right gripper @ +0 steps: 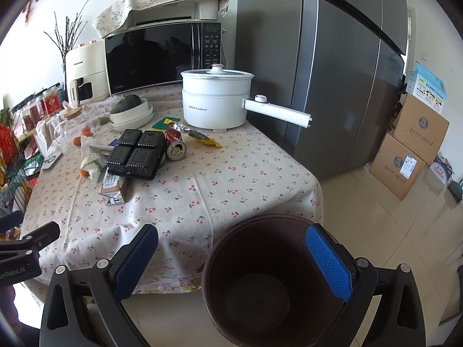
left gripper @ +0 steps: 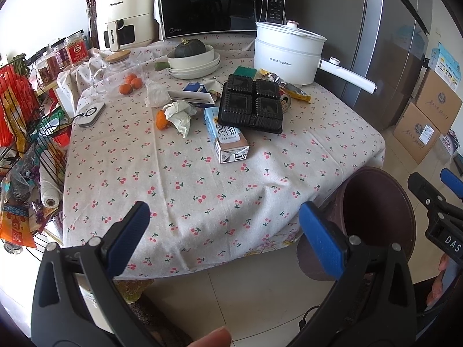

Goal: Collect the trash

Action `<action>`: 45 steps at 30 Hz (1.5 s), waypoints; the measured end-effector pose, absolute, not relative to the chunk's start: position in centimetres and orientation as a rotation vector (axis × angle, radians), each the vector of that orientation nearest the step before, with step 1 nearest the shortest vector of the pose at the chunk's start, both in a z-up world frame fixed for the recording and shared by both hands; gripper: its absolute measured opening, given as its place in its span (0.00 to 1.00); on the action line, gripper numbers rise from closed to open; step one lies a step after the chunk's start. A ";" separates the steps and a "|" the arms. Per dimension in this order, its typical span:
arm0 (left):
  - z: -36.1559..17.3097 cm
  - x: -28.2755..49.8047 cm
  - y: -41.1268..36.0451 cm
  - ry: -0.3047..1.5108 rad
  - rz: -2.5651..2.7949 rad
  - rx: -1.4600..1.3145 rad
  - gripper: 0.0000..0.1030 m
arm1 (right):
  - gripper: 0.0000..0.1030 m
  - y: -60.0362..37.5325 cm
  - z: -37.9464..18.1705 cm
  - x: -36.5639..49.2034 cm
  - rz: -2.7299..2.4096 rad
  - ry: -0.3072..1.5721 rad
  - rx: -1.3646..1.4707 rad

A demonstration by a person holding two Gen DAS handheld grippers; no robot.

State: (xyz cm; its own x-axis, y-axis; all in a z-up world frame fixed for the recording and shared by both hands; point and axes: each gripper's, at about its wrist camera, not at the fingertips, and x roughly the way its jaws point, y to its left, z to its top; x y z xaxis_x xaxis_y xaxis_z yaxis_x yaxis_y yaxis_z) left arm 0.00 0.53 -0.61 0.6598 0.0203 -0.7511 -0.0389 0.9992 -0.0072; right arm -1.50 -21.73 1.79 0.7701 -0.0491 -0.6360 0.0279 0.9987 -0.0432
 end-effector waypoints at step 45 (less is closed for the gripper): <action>0.2 3.2 1.4 0.897 0.077 0.002 0.99 | 1.00 -19.9 5.5 0.8 -0.007 0.693 -0.114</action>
State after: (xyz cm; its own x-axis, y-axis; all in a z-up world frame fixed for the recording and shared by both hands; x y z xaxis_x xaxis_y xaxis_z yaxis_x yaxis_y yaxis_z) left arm 3.23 1.43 0.20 0.6211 0.0680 -0.7808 -0.0666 0.9972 0.0339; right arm 0.78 -19.90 5.46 0.7693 -0.0447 -0.6373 -0.0312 0.9937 -0.1074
